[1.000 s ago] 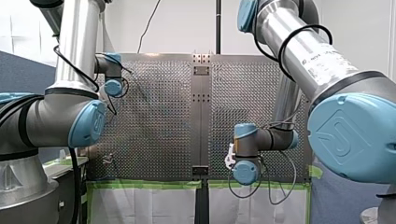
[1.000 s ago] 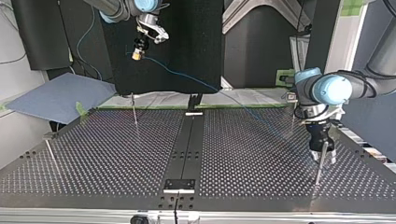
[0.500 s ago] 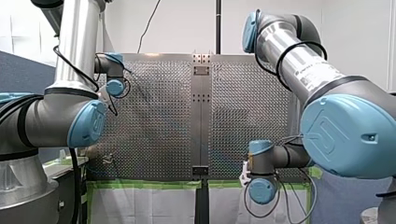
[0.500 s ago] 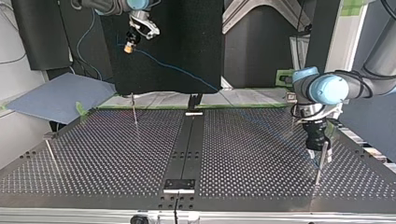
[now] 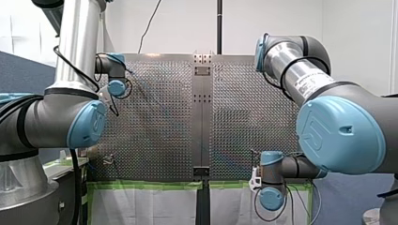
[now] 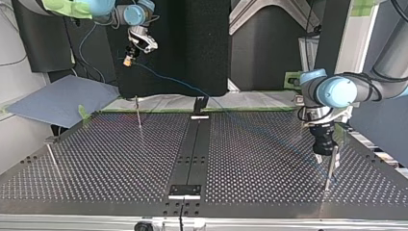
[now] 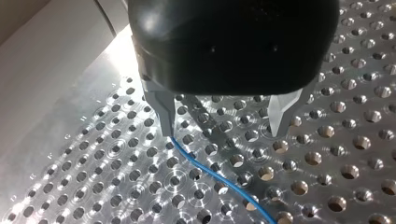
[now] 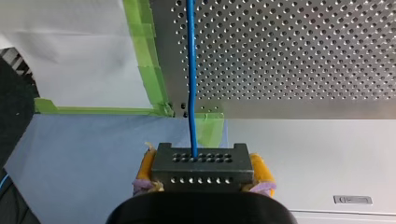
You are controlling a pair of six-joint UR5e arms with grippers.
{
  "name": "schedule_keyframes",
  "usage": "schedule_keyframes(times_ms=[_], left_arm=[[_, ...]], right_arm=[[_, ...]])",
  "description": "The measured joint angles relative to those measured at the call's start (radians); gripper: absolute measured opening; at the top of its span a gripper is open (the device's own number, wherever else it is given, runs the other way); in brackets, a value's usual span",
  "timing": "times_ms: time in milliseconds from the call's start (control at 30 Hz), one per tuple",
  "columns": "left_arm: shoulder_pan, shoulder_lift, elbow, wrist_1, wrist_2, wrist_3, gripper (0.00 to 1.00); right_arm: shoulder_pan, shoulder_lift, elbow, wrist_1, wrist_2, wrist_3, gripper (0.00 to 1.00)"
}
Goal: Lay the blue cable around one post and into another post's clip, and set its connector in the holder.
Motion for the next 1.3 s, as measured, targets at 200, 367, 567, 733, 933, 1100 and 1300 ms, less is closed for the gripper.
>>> schedule_keyframes(times_ms=[200,367,567,733,933,1100,1300], left_arm=[[-0.002,0.0,0.0,0.0,0.001,0.009,1.0],[-0.003,0.0,0.0,0.0,0.001,0.01,1.0],[-0.007,0.0,0.0,0.0,0.001,0.01,1.0],[-0.009,0.0,0.0,0.0,0.001,0.01,1.0],[-0.01,0.0,0.0,0.0,0.0,0.013,1.0],[-0.01,0.0,0.0,0.001,-0.005,0.016,1.0],[-0.01,0.0,0.0,0.0,-0.009,0.024,1.0]], right_arm=[[-0.053,0.013,-0.028,-0.016,-0.054,0.005,0.0],[-0.101,0.046,-0.03,-0.047,-0.101,0.007,0.0],[-0.152,0.055,-0.034,-0.069,-0.153,0.019,0.0],[-0.194,0.055,-0.045,-0.076,-0.194,0.024,0.0],[-0.247,0.056,-0.083,-0.06,-0.247,0.017,0.0],[-0.289,0.056,-0.118,-0.057,-0.289,0.013,0.0],[-0.338,0.055,-0.132,-0.078,-0.338,0.017,0.0]])
